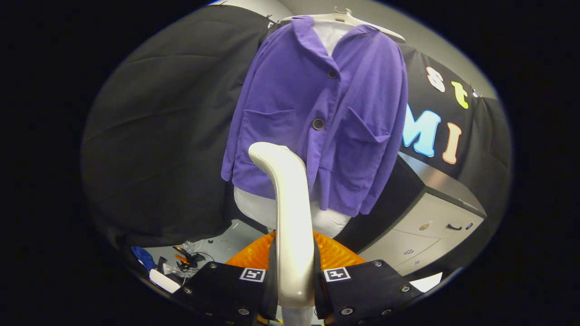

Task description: Iron the clothes twice with a garment steamer, once on the left side and once on the right side.

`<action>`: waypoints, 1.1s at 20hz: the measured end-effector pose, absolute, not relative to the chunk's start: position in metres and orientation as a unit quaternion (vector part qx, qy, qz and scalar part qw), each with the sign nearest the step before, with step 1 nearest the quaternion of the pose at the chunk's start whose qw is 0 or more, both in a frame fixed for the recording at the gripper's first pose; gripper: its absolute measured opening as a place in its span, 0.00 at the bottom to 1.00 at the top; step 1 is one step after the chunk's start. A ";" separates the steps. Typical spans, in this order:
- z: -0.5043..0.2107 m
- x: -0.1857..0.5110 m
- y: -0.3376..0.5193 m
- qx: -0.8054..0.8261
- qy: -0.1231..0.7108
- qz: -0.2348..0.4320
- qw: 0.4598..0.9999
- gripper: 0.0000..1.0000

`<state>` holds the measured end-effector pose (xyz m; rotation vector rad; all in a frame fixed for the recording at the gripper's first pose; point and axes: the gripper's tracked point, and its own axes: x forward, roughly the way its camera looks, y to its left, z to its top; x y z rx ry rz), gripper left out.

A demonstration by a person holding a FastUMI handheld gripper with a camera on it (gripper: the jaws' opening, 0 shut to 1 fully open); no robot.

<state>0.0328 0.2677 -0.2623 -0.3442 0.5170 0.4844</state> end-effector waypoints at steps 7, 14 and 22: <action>-0.213 0.030 0.144 -0.114 0.251 0.172 0.946 0.33; -0.143 0.048 0.029 -0.054 0.213 0.082 0.972 0.33; -0.065 0.057 -0.008 -0.003 0.121 0.066 0.990 0.32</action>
